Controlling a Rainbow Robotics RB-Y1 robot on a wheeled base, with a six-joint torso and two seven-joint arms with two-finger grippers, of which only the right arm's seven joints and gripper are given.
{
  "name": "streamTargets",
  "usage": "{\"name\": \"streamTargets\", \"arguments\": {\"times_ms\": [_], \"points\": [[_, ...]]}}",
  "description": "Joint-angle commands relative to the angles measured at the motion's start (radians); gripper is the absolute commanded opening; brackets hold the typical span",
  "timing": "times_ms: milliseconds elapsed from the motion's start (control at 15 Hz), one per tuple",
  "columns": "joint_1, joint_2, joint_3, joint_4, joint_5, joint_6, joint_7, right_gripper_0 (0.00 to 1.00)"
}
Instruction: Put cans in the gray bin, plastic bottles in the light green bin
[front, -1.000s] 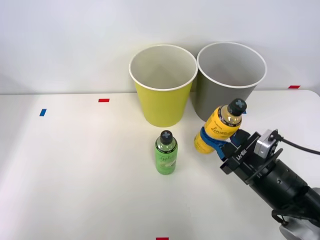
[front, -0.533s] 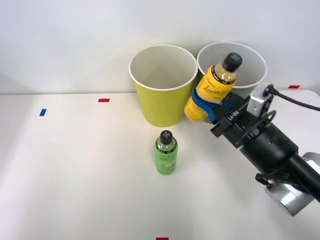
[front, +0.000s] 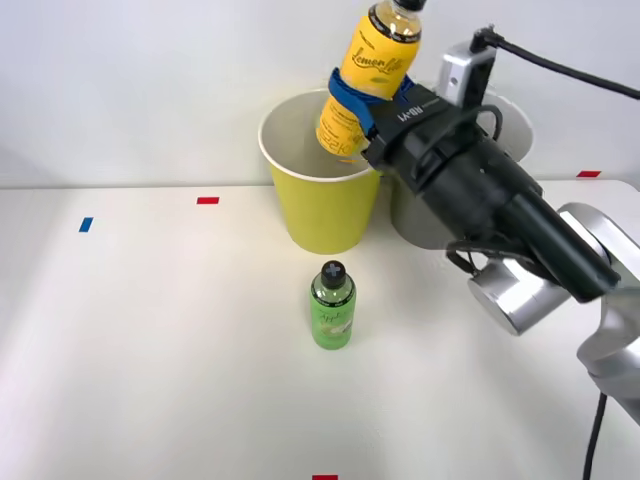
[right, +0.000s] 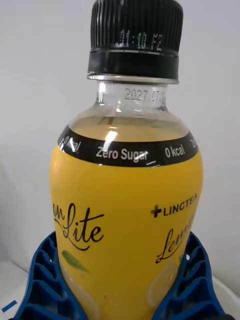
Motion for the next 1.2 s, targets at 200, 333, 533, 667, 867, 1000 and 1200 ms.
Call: {"name": "streamTargets", "arguments": {"times_ms": [200,333,533,667,867,1000,1200], "points": [[-0.143,0.031,0.001,0.000,-0.018,0.230,-0.001,0.00],[-0.185,0.031,0.011,0.031,-0.027,0.264,-0.001,0.00],[-0.237,0.053,0.032,0.132,-0.024,0.238,0.009,0.00],[-0.272,0.061,0.047,0.181,-0.016,0.236,0.010,0.00],[-0.320,0.093,0.063,0.273,0.035,0.235,0.004,0.00],[-0.344,0.122,0.066,0.326,0.058,0.235,0.004,0.03],[-0.349,0.128,0.070,0.341,0.079,0.235,0.001,0.73]]}}
